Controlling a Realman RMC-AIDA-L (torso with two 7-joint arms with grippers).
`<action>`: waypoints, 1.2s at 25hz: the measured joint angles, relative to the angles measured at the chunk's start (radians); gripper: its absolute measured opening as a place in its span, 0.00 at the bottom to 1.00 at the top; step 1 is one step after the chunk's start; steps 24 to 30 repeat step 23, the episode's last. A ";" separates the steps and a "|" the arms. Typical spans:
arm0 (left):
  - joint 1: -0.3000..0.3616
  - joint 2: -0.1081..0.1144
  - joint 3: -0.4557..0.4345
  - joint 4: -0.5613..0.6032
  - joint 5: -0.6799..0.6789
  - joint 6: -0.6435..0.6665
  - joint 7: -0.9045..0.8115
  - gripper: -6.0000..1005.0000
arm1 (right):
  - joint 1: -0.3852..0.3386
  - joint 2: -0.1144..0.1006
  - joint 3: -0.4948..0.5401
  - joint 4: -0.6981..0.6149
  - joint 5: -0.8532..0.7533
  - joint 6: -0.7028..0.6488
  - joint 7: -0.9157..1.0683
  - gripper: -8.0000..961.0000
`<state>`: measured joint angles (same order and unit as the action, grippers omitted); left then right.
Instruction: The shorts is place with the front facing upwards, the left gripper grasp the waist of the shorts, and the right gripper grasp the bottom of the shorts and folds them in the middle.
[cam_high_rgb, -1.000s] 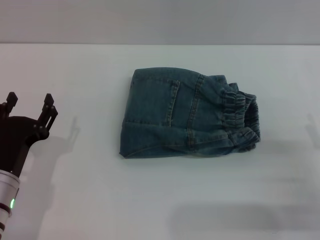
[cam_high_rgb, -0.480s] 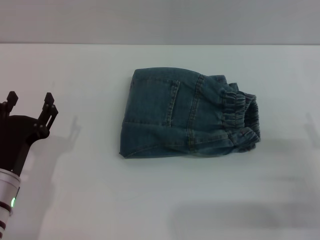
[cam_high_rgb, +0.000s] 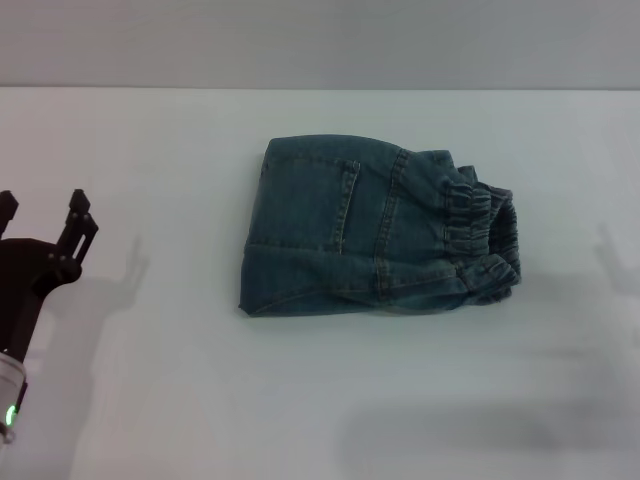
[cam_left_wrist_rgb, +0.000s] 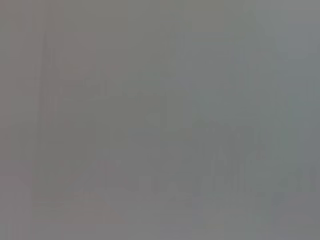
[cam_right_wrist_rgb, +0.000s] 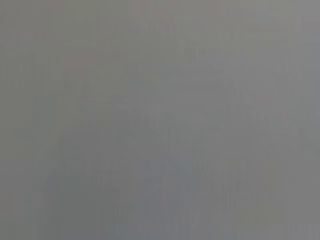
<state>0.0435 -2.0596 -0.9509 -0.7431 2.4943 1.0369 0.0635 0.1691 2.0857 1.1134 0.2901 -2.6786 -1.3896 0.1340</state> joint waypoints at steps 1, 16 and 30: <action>0.007 0.000 0.002 -0.003 0.000 0.020 0.002 0.79 | -0.001 0.000 0.000 0.002 0.000 0.000 0.000 0.75; 0.002 0.000 0.019 0.025 0.003 0.030 0.000 0.79 | 0.010 -0.003 0.000 -0.003 0.002 0.015 0.000 0.75; -0.008 -0.002 0.021 0.027 0.000 0.020 -0.001 0.79 | 0.011 -0.001 0.000 0.000 0.002 0.015 -0.002 0.75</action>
